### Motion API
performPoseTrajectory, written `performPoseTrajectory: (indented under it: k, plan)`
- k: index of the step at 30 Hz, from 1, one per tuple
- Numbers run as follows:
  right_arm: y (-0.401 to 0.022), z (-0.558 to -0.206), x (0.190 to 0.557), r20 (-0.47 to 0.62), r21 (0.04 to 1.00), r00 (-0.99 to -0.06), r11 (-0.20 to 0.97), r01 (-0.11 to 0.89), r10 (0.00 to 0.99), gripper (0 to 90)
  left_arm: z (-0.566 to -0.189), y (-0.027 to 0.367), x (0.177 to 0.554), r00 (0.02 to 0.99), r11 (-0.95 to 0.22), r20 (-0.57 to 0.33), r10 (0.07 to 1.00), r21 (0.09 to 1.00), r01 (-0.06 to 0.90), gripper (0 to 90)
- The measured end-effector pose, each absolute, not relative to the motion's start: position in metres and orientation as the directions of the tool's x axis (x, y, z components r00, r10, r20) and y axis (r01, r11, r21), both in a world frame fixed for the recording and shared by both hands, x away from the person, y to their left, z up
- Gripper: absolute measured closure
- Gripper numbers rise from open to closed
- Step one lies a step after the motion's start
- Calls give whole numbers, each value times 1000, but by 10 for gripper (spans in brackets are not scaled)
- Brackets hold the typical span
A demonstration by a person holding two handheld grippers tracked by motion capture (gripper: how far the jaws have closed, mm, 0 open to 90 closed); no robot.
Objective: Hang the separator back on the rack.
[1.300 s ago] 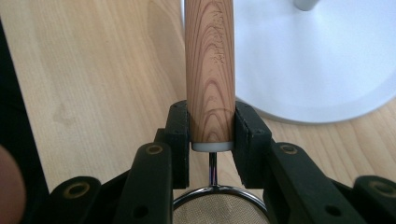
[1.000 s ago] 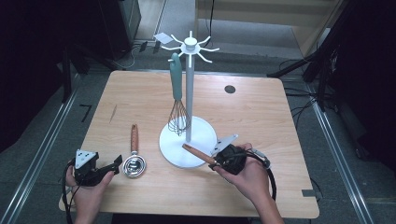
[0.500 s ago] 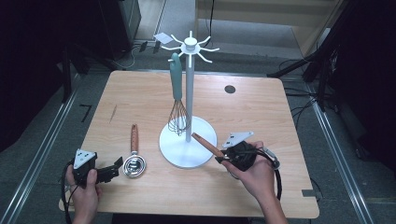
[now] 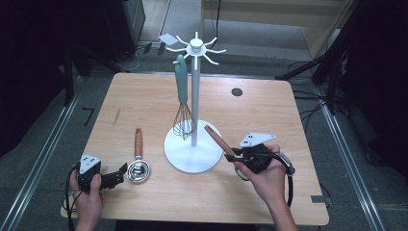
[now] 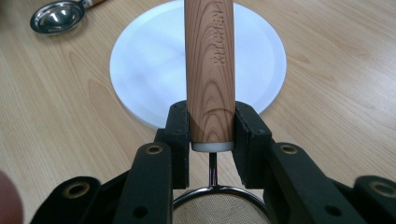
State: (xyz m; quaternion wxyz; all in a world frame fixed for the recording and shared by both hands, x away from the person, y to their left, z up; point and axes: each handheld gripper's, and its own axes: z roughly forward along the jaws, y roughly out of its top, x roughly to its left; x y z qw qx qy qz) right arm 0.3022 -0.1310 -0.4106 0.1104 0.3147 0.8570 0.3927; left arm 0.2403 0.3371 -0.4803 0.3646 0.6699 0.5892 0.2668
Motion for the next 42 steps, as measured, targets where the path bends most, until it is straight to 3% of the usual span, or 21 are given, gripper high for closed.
performPoseTrajectory:
  k: [19,42]
  plan:
    - [-135,-401,296,33,806,-731,414,422,681,713,-482,337,241,157,-35,-74,985,804,594,0]
    - [-138,-384,284,102,916,-685,200,348,721,712,-485,334,241,156,-47,-58,986,802,595,0]
